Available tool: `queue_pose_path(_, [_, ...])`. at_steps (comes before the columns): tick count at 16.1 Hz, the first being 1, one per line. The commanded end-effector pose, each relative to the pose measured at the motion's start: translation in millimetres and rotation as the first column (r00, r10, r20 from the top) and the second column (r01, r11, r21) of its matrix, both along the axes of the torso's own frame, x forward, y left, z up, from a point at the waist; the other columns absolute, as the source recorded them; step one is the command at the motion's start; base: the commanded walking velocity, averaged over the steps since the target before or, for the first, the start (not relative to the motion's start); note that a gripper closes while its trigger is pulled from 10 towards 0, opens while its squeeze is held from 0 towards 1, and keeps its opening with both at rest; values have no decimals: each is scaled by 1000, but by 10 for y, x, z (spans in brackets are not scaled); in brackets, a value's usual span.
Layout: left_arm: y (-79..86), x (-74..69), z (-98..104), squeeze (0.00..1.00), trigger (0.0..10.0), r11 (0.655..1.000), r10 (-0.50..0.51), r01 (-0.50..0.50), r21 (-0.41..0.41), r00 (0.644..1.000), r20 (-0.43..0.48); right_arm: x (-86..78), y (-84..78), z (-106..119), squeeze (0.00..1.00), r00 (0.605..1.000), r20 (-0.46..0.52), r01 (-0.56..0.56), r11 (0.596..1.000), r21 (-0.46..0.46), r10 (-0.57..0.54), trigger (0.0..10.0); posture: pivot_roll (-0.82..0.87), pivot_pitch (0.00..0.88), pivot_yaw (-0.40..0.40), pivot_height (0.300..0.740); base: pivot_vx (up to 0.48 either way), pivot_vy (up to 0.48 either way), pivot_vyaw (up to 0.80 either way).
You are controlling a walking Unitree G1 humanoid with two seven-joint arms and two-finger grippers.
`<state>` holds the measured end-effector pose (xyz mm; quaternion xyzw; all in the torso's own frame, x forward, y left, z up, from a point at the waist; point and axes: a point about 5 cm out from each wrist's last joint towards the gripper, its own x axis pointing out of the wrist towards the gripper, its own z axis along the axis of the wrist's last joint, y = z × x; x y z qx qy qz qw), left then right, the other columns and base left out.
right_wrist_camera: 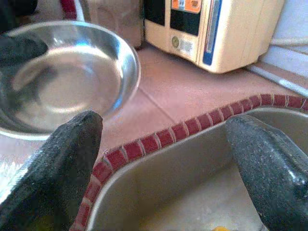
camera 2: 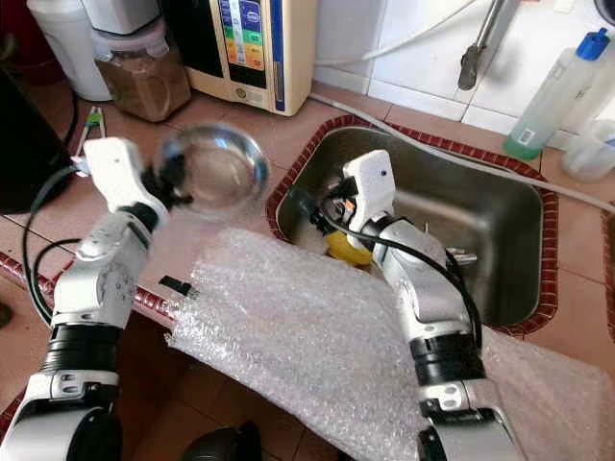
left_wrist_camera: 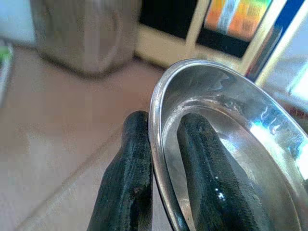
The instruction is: Kitchen organization
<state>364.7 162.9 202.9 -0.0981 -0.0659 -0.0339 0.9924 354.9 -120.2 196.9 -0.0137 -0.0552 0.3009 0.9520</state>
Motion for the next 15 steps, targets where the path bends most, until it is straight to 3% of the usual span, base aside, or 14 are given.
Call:
queue_pose_path(1, [-17, 1, 199, 0, 0, 1000, 10, -11, 3, 994, 106, 34, -18, 82, 427, 1000, 24, 15, 1000, 27, -16, 10000, 32, 125, -8, 740, 0, 0, 0])
queue_pose_path(4, [-132, -16, 281, 0, 0, 999, -44, 45, -2, 982, 185, 56, 17, 119, 424, 1000, 29, 7, 998, 55, -8, 10000, 33, 123, -11, 740, 0, 0, 0])
queue_pose_path(5, [-249, -20, 281, 0, 0, 994, -105, 110, -17, 975, 198, 82, 54, 173, 169, 1000, 30, -10, 994, 106, 7, 10000, 31, 121, -13, 740, 0, 0, 0])
queue_pose_path(6, [-361, -33, 297, 0, 0, 987, -155, 160, -5, 962, 227, 123, 72, 241, 0, 999, 42, -5, 989, 149, -1, 10000, 31, 122, -14, 740, 0, 0, 0])
queue_pose_path(9, [-565, -52, 327, 0, 0, 975, -220, 222, 21, 941, 256, 219, 28, 327, 0, 999, 3, 44, 963, 265, -46, 10000, 31, 125, -20, 740, 0, 0, 0])
queue_pose_path(13, [-668, -65, 343, 0, 0, 969, -240, 247, 10, 931, 275, 235, 59, 276, 0, 998, -21, 58, 960, 272, -55, 10000, 28, 129, -21, 740, 0, 0, 0])
queue_pose_path(14, [-672, -67, 350, 0, 0, 968, -242, 251, 5, 929, 281, 247, 51, 268, 0, 998, -31, 67, 958, 278, -61, 0, 28, 130, -20, 740, 0, 0, 0])
queue_pose_path(15, [-676, -68, 349, 0, 0, 967, -246, 255, 5, 927, 284, 265, 44, 262, 0, 997, -40, 72, 958, 278, -63, 0, 28, 130, -20, 740, 0, 0, 0])
